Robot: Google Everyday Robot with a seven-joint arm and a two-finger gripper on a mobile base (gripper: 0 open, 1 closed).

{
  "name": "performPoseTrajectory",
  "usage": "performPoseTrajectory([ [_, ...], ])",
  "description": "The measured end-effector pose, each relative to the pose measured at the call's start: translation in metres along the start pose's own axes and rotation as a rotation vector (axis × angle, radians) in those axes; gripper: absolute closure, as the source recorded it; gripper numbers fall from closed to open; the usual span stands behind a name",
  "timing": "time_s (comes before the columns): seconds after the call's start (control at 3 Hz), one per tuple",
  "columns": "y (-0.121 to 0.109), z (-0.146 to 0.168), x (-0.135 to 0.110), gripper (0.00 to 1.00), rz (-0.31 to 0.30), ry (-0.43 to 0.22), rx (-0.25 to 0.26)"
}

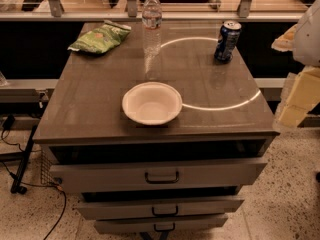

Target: Place pepsi can into paper bowl

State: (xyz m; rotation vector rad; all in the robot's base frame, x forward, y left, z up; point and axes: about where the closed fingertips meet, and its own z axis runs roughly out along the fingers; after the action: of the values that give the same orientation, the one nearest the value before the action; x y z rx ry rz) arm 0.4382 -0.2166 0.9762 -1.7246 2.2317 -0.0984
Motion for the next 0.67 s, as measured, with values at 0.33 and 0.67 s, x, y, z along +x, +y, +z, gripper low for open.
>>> performPoseTrajectory([
  [0.33,0.0,0.0,0.0,0.0,0.0,-0.002,0.002],
  [0.67,-0.028,0.019,-0.003,0.0,0.018,-0.065,0.013],
])
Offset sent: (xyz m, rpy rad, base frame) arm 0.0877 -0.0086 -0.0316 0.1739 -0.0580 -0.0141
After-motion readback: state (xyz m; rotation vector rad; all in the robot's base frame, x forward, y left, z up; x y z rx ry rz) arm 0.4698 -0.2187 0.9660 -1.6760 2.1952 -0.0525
